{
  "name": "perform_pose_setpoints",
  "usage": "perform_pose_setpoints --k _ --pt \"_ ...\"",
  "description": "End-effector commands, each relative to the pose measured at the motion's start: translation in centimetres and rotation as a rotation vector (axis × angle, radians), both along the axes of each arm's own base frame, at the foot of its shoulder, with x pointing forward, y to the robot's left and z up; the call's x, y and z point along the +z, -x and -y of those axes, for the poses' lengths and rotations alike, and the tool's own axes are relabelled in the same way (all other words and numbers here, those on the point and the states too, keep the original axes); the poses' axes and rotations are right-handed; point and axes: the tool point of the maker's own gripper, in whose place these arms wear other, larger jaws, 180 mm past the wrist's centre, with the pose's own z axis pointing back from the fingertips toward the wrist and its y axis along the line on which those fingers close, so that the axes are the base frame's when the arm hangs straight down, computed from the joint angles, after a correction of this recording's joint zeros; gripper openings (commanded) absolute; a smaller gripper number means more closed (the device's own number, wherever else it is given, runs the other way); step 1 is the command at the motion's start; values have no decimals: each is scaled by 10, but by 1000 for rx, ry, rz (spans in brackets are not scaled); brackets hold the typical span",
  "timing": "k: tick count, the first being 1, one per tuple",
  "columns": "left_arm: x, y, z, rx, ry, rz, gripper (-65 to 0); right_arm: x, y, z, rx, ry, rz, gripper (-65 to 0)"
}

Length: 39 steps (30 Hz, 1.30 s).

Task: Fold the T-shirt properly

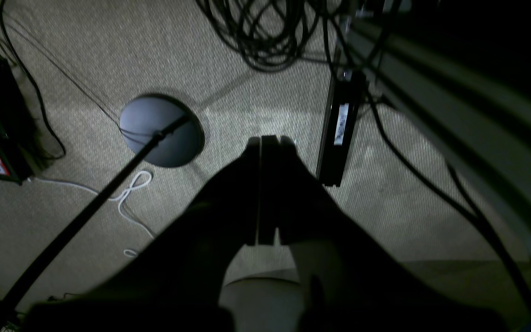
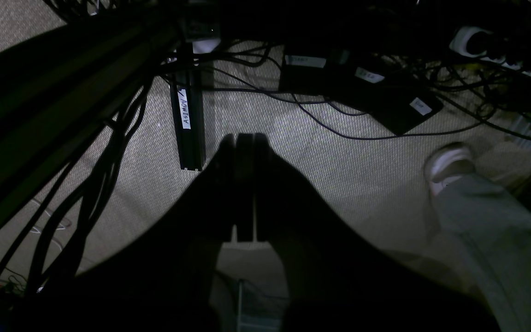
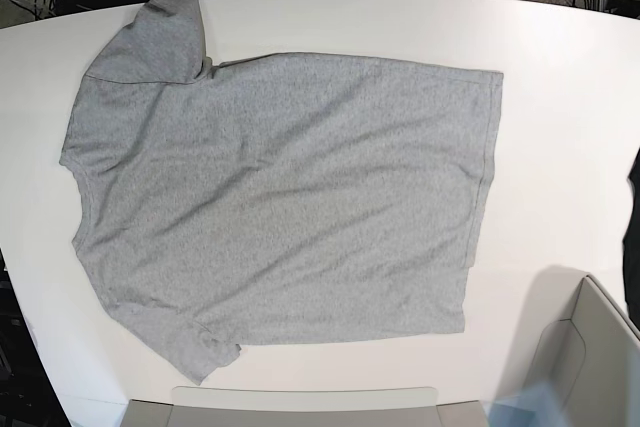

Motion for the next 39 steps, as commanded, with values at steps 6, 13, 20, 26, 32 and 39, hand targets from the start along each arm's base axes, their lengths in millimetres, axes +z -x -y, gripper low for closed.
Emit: perform_pose_setpoints --k 6,13,20,26,32,39 --pt "0 10 -1 7 -2 -12 -648 0 3 -1 1 -7 0 -648" --pt "0 17 3 4 3 -21 -648 0 14 6 5 4 -17 -648" --pt "1 17 -3 -3 -6 -21 -648 1 41 29 7 38 -57 -648" --pt "3 10 -16 -4 -33 93 -648 1 40 32 7 43 -57 -648" --pt "6 22 -24 -9 -48 116 -648 2 36 47 5 65 -49 -648" --pt "8 13 -27 -11 -55 159 -648 3 63 51 15 70 -79 -648"
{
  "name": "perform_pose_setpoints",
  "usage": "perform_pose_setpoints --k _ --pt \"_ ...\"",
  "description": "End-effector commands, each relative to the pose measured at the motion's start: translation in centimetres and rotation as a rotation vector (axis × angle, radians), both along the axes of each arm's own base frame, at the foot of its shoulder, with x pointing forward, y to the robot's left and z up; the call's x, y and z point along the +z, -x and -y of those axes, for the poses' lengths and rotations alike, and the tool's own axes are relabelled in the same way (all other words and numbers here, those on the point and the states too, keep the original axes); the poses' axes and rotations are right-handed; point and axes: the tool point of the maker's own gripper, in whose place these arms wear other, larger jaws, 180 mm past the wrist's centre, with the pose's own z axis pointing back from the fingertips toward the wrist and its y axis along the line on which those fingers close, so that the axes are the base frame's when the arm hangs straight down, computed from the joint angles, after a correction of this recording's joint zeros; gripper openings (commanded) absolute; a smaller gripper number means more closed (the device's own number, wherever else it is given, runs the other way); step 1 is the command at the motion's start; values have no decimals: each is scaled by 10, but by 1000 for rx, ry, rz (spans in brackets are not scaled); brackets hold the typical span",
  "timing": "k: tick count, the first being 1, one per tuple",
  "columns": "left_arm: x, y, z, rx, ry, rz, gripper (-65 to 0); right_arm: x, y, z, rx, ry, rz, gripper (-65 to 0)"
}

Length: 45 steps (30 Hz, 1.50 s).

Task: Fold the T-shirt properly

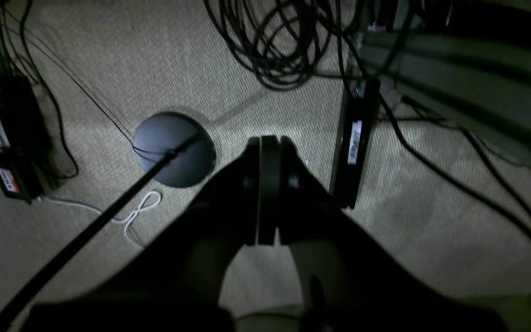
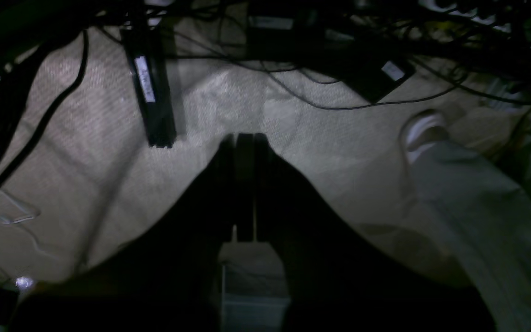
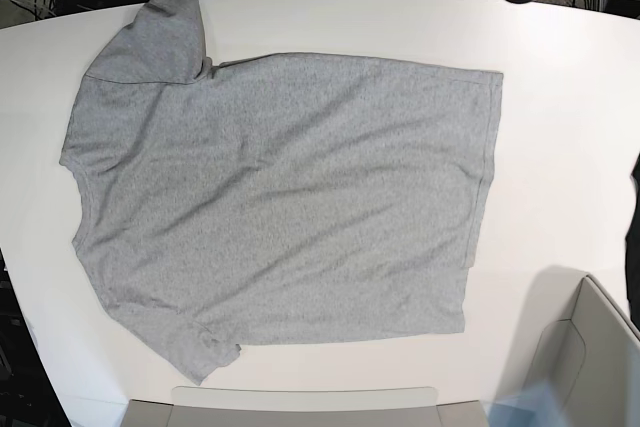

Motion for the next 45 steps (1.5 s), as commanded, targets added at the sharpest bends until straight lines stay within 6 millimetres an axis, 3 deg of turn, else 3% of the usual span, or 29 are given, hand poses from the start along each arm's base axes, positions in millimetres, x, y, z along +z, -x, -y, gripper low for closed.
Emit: perform_pose_setpoints --k 1,4,7,16,20,25,30,36,39,43,45 --pt "1 -1 -2 4 -7 13 -648 1 10 4 6 5 -17 -648" --pt "1 -1 -2 4 -7 13 -648 2 22 8 6 11 -40 -648" --pt "1 -2 -2 4 -7 14 -648 2 22 9 -7 14 -38 -648" --pt "1 -3 -1 3 -6 19 -648 0 -25 7 -10 6 51 -648" --pt "1 -3 -2 3 -7 20 -648 -1 -48 -12 -7 -23 82 -648" --pt "1 -2 -2 3 -7 19 -648 -1 -48 -18 -2 -33 82 -648" --pt "1 -1 -2 3 -7 16 -648 -1 -21 -5 2 -14 49 -648" --pt "2 11 -5 2 -11 3 -648 3 2 -4 16 -17 60 -648" --pt "5 17 -14 -3 -27 16 -648 8 21 6 29 -5 62 -648" --pt "19 32 -47 -30 -82 52 -648 21 46 3 51 -19 87 -648" --pt "28 32 -52 -43 -92 91 -648 30 56 7 70 -21 106 -648"
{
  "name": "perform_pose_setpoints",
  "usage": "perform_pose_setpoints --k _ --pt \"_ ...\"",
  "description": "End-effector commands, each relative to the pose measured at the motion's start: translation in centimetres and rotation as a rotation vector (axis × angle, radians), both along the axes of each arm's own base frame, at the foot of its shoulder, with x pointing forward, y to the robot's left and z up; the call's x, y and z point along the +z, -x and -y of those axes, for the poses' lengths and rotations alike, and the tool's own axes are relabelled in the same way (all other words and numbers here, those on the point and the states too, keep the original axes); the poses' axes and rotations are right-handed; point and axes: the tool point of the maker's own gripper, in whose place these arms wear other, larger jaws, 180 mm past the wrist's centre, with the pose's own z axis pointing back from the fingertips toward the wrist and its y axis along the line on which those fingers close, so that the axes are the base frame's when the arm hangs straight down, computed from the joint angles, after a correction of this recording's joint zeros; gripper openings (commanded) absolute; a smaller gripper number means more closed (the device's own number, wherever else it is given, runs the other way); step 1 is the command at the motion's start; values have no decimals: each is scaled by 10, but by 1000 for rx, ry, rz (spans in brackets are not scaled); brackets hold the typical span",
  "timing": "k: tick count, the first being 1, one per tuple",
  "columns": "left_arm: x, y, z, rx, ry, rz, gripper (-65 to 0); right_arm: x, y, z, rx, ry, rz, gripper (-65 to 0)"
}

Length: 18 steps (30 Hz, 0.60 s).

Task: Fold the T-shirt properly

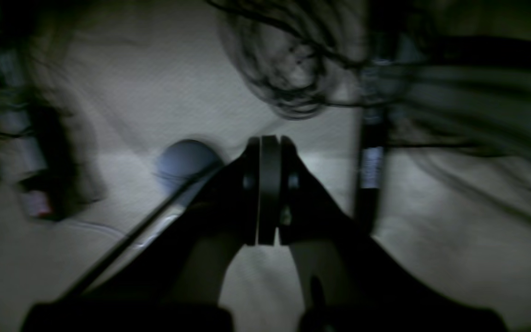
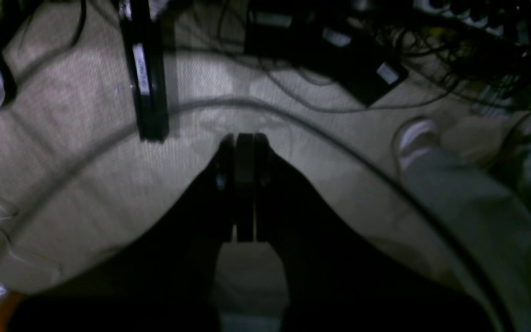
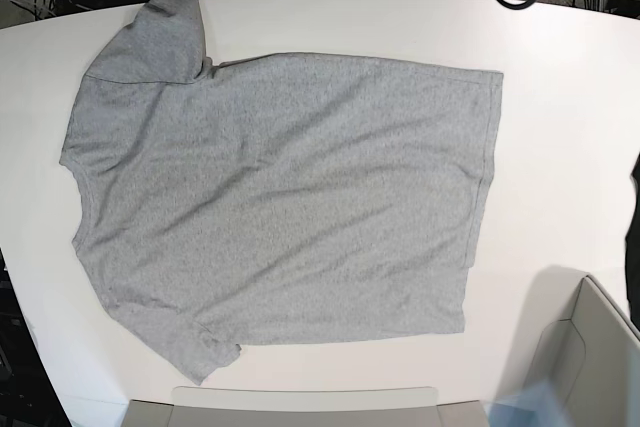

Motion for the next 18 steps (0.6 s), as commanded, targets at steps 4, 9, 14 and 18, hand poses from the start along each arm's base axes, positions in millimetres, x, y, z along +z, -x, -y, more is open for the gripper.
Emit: perform_pose_setpoints --k 4,9,14,18 --pt "24 6 -16 -35 -30 73 -648 21 7 5 35 -13 62 -648" --pt "56 -10 -16 -73 -37 188 -648 51 8 -4 125 -59 130 -649" --pt "101 -27 -15 -122 -42 307 -648 90 18 -19 165 -112 181 -649" --pt "136 -31 -6 -147 -32 373 -648 124 29 -29 105 -167 199 -648"
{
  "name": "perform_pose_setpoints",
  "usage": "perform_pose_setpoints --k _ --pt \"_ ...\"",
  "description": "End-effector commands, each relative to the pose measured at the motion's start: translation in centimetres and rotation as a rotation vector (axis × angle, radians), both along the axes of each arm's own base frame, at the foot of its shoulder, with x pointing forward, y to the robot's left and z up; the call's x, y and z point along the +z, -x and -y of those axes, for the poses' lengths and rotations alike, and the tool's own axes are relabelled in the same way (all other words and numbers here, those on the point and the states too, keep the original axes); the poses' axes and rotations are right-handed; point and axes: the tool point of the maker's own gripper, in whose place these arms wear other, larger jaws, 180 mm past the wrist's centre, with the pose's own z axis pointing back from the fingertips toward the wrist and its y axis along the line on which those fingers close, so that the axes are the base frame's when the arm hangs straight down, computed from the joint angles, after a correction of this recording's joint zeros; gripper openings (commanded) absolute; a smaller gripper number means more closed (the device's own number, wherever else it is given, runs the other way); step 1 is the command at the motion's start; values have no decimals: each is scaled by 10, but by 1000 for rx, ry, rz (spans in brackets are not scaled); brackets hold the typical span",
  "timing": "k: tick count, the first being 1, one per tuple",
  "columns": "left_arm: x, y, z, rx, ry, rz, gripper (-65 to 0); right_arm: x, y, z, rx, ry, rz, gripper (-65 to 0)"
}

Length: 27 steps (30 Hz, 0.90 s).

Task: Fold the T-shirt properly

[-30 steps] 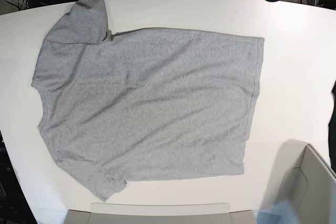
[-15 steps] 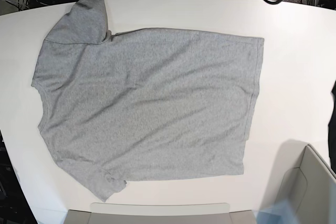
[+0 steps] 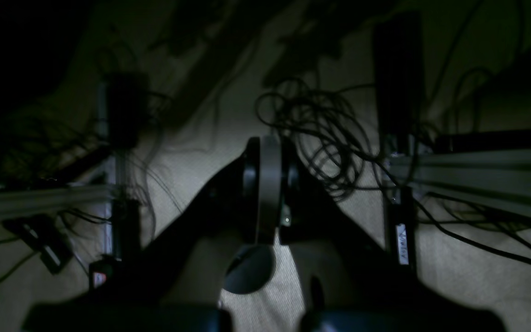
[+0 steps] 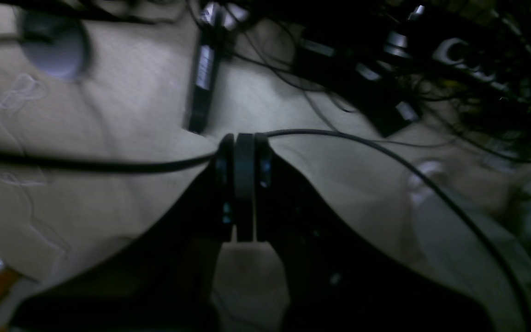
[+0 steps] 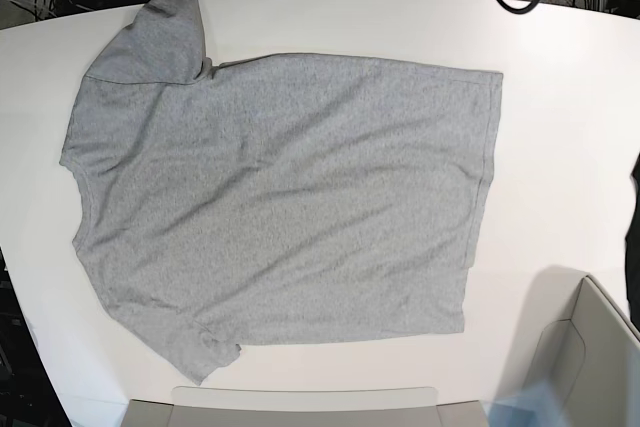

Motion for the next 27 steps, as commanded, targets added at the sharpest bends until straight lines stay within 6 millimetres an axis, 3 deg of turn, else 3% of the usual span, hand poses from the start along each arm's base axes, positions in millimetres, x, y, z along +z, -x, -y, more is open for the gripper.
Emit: perform_pose_setpoints --k 1,4,7,11,14,19,27 --pt "14 1 3 -9 2 30 -648 11 7 5 -19 -8 -6 -648" --pt "37 -2 -3 0 -16 69 -648 29 10 12 -77 -28 -10 -648" --pt "59 -10 -14 5 -49 115 -648 41 2 44 -152 63 21 -649" --pt "88 -31 -43 25 -127 196 -648 58 -38 96 -221 238 145 -649" --pt "110 -50 -60 36 -180 264 -648 80 -77 118 -264 311 266 -649" --pt "148 -99 -68 50 -218 385 -649 126 -142 118 -285 299 471 -649" --pt "214 -189 -52 60 -198 639 -650 198 -234 100 -284 228 792 -649"
